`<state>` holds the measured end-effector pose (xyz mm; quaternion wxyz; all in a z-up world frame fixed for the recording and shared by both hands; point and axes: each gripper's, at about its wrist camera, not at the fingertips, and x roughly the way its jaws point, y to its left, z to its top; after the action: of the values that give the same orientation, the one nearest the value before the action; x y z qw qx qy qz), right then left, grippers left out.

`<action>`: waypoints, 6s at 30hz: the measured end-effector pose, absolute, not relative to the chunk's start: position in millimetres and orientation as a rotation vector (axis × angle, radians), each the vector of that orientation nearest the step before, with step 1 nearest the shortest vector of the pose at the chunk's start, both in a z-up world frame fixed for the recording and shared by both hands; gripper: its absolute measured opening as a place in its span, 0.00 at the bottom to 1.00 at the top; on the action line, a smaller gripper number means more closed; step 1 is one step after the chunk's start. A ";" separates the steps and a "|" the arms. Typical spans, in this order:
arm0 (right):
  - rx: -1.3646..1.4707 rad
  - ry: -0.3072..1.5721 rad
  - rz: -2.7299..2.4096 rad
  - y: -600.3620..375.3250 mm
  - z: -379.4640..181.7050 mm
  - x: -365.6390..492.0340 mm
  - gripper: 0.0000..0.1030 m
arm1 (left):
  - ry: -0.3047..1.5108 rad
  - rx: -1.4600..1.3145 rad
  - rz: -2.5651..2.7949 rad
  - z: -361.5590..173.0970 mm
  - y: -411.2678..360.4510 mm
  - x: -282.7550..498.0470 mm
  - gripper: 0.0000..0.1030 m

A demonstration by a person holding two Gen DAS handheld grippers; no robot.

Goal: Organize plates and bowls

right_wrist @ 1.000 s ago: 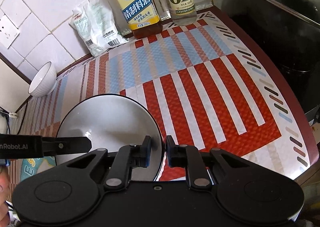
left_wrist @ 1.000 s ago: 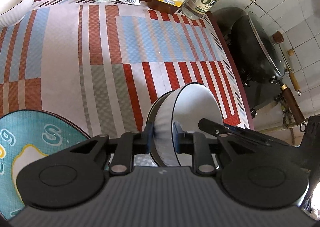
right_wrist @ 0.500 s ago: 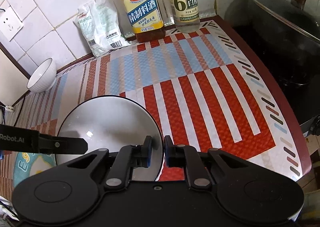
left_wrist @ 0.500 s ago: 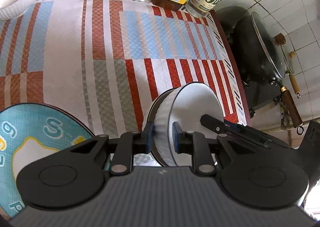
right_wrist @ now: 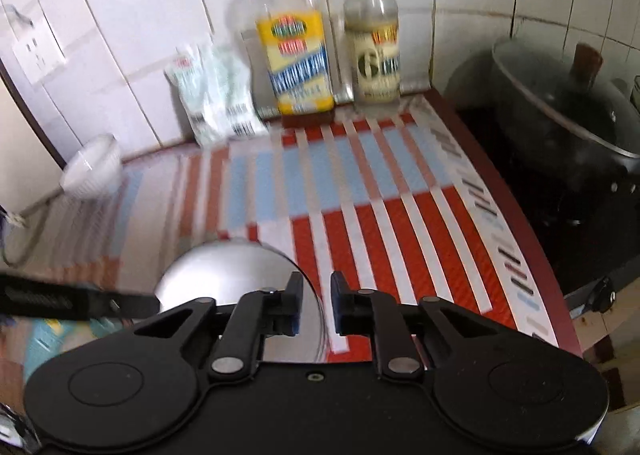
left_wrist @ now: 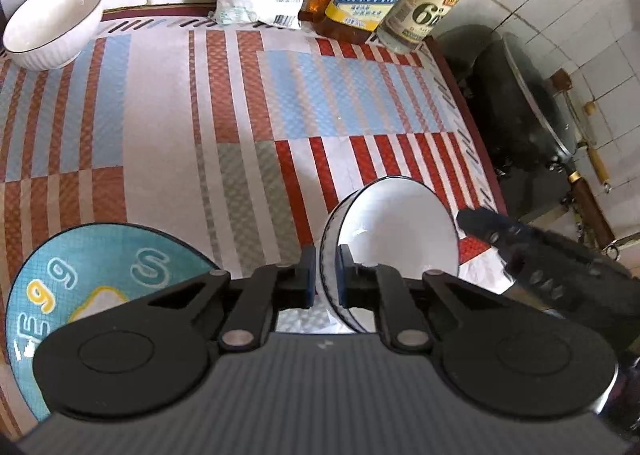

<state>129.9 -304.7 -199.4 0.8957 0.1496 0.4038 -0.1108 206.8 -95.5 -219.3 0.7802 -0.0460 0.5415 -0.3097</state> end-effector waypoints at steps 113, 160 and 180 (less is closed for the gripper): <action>0.620 0.818 0.108 -229.9 -135.6 196.6 0.17 | 0.827 0.009 -0.471 -111.5 -3.8 195.6 0.13; 0.520 1.029 -0.241 -302.8 -211.6 119.0 0.17 | 1.194 0.227 -0.633 -195.5 -151.7 184.3 0.12; 0.286 0.908 -0.227 -294.1 -192.0 99.3 0.46 | 1.194 0.178 -0.644 -184.3 -139.2 176.2 0.15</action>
<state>99.3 -294.1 -192.0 0.8826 0.1375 0.4363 -0.1088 176.2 -139.2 -184.3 0.7749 0.0823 0.5516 -0.2975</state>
